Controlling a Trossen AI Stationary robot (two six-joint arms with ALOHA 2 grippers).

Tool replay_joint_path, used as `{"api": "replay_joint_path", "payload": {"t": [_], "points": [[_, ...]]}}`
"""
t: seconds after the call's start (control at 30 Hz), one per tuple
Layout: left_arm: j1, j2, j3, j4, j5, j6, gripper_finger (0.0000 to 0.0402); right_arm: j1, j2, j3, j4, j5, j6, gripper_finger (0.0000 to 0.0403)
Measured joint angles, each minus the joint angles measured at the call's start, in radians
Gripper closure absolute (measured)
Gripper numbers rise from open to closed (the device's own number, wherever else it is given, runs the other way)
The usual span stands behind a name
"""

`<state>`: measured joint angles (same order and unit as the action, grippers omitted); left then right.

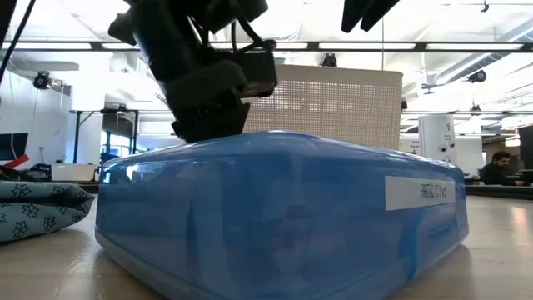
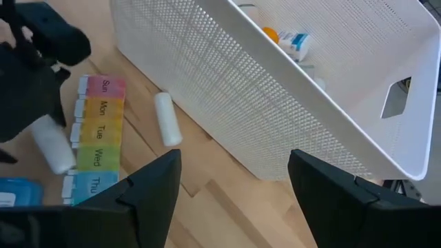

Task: Pick & place medical supplies in basket/bin
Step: Put the rolled gauze into the bin

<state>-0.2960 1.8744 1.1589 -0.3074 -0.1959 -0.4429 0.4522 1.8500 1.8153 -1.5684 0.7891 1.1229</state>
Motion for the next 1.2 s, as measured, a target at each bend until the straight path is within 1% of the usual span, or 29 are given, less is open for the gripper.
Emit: {"api": "replay_joint_path", "payload": {"t": [0.07,0.2,0.3,0.4,0.5,0.63,0.7,0.87,1.0,1.03,1.07,1.13,1.2], "points": [[-0.003,0.000,-0.006,0.023,-0.007,0.044,0.0148,0.000,0.000,-0.002,-0.001,0.000,0.000,0.0145],[0.001,0.005,-0.023,0.030,-0.019,0.057,0.0150,0.000,0.000,-0.005,-0.002,0.001,-0.005,0.0147],[0.002,0.006,-0.040,0.039,-0.022,0.057,0.0169,0.000,0.000,-0.010,-0.003,0.015,-0.007,0.0152],[0.001,0.006,-0.063,0.036,-0.021,0.057,0.0210,-0.001,0.000,-0.016,-0.003,0.027,-0.008,0.0155],[0.002,0.005,-0.076,0.043,-0.021,0.053,0.0265,-0.001,0.000,-0.019,-0.003,0.029,-0.008,0.0156],[0.001,-0.009,-0.066,0.022,-0.006,0.018,0.0342,-0.001,-0.003,-0.019,-0.003,0.046,-0.008,0.0156],[-0.005,-0.027,-0.046,0.019,0.001,0.014,0.0373,-0.001,-0.011,-0.019,-0.003,0.051,-0.008,0.0156],[-0.008,-0.134,0.026,-0.035,0.015,0.019,0.0377,-0.001,-0.059,-0.019,0.000,0.096,-0.049,0.0156],[-0.011,-0.265,0.085,-0.039,0.028,0.035,0.0361,-0.009,-0.128,-0.014,0.002,0.140,-0.091,0.0156],[-0.012,-0.303,0.106,-0.033,0.014,0.041,0.0359,-0.012,-0.150,-0.010,0.004,0.157,-0.104,0.0156],[-0.011,-0.336,0.129,-0.028,-0.022,0.052,0.0359,-0.012,-0.175,-0.009,0.007,0.177,-0.116,0.0156],[0.000,-0.393,0.164,-0.026,-0.160,0.097,0.0360,-0.012,-0.219,-0.004,0.016,0.222,-0.127,0.0156],[0.039,-0.423,0.201,-0.030,-0.303,0.171,0.0360,-0.012,-0.265,-0.003,0.023,0.258,-0.114,0.0156]]}}
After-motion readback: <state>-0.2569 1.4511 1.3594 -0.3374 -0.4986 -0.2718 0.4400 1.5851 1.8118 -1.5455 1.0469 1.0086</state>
